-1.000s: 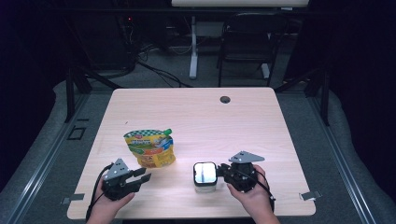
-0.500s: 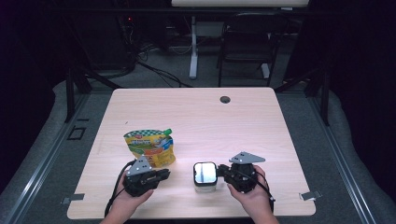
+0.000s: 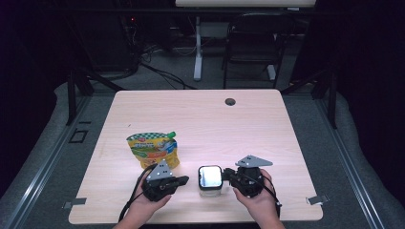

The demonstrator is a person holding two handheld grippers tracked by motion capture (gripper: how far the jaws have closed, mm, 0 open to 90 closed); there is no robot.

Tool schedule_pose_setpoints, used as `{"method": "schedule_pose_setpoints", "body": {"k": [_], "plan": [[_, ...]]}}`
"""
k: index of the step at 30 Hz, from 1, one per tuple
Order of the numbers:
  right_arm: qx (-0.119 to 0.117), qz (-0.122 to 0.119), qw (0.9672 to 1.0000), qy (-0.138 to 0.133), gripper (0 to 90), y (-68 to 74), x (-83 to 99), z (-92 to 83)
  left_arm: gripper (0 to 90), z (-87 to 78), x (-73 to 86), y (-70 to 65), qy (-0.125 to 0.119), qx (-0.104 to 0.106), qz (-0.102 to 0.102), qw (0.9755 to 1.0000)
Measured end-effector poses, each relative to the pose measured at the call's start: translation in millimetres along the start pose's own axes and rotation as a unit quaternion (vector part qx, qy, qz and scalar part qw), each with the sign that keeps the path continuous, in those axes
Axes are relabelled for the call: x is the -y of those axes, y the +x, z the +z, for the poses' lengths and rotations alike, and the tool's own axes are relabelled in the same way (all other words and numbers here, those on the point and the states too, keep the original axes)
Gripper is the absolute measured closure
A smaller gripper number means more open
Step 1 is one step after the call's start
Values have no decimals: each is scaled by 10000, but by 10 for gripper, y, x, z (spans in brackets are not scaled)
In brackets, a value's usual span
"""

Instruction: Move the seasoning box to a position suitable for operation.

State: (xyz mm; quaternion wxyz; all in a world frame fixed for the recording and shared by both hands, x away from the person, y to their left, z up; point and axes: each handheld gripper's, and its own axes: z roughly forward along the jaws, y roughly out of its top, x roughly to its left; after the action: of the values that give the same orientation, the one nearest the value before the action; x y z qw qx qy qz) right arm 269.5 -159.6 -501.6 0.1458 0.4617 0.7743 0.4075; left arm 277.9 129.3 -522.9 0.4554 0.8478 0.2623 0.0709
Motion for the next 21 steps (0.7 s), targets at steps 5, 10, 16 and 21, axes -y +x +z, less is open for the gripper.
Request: {"method": "schedule_pose_setpoints", "body": {"k": [5,10,16,21], "plan": [[-78,257,9996,-32,862,-49,19,-4,900,48,15,-41,3,85,9,10000],[-204,354,9991,-59,862,-66,23,4,900,88,27,-79,62,132,70,9999],[-172,308,9993,-83,862,-47,23,8,900,158,33,-125,140,256,132,9995],[-177,306,9993,-84,863,-47,24,8,900,215,20,-154,237,227,248,9992]]}}
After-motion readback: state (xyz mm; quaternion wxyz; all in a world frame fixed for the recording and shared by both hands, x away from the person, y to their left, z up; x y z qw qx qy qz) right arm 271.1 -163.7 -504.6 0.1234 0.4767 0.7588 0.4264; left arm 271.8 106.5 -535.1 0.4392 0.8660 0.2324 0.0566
